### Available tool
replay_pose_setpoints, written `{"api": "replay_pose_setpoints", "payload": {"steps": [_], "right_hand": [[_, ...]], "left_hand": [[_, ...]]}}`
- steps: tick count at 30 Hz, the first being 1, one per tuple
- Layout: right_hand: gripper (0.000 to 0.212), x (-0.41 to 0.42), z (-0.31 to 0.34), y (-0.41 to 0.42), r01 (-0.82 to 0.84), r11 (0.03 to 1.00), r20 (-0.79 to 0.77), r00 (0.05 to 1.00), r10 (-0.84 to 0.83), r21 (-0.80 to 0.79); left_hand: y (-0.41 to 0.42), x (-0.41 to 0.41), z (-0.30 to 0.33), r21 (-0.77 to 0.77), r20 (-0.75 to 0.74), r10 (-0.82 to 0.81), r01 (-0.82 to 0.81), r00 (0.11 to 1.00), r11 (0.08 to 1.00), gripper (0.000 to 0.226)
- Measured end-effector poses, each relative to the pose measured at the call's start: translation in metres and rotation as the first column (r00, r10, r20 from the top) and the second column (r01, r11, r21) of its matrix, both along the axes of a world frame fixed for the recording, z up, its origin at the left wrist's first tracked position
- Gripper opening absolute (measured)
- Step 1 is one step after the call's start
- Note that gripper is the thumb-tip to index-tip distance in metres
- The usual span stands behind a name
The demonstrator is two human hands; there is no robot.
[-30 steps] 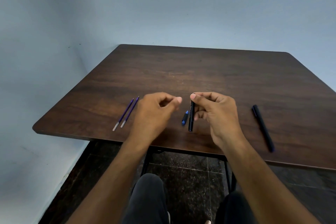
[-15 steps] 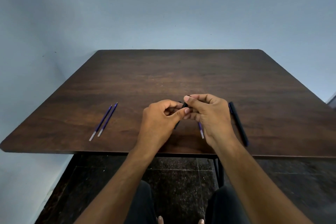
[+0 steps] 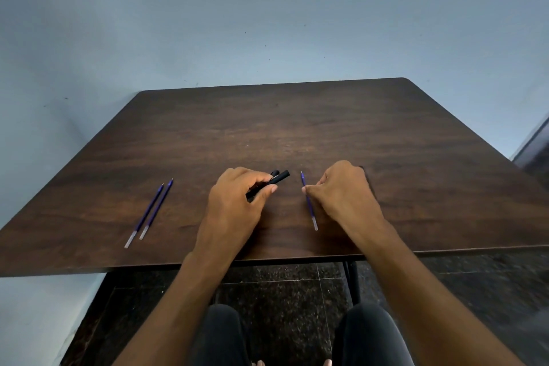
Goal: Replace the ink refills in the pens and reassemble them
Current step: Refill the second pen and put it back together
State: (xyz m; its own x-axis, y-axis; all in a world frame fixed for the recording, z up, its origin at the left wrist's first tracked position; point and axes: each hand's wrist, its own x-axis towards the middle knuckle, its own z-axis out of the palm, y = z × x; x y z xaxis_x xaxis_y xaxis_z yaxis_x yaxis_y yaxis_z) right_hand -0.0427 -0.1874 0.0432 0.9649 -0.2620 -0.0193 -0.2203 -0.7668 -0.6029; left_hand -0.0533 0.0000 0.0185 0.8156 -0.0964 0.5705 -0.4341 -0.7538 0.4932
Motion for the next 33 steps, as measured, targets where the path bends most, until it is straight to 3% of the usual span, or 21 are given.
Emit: {"api": "replay_pose_setpoints", "payload": {"steps": [3,6,14,16,17,19,21,27,33], "right_hand": [[0.044,0.002,0.002,0.011,-0.009,0.996,-0.052,0.999,0.004,-0.086],[0.039,0.002,0.005,0.017,0.014,0.99,-0.06,0.998,-0.023,-0.138],[0.037,0.006,0.004,0.016,0.021,0.996,-0.075,0.997,-0.027,-0.084],[0.038,0.008,0.001,0.012,0.024,0.999,-0.057,0.998,-0.023,0.026],[0.039,0.009,-0.001,0.01,0.019,0.987,-0.043,0.999,-0.013,0.162],[0.036,0.01,-0.004,0.007,0.014,0.849,0.009,1.0,-0.022,0.528],[0.029,0.008,-0.003,0.006,-0.014,0.702,0.104,0.991,-0.086,0.712],[0.021,0.007,0.006,0.009,-0.106,0.518,0.272,0.928,-0.256,0.848],[0.019,0.008,0.006,0.009,-0.15,0.456,0.302,0.911,-0.281,0.877]], "left_hand": [[0.003,0.003,-0.002,0.0,0.012,-0.009,0.009,1.0,1.0,0.017],[0.005,0.002,-0.003,-0.017,-0.005,-0.04,0.04,0.999,0.999,0.018],[0.012,0.002,-0.001,-0.205,-0.088,-0.017,-0.001,0.996,0.979,0.017],[0.012,0.002,0.0,-0.198,-0.093,-0.025,0.007,0.995,0.98,0.018],[0.012,0.002,0.0,-0.192,-0.096,-0.028,0.01,0.995,0.981,0.018],[0.011,0.001,0.0,-0.183,-0.099,-0.03,0.012,0.995,0.983,0.018],[0.011,0.001,0.0,-0.192,-0.105,-0.034,0.014,0.994,0.981,0.018],[0.011,0.001,0.0,-0.221,-0.12,-0.041,0.013,0.992,0.975,0.017],[0.011,0.001,-0.001,-0.225,-0.122,-0.045,0.016,0.992,0.974,0.018]]}}
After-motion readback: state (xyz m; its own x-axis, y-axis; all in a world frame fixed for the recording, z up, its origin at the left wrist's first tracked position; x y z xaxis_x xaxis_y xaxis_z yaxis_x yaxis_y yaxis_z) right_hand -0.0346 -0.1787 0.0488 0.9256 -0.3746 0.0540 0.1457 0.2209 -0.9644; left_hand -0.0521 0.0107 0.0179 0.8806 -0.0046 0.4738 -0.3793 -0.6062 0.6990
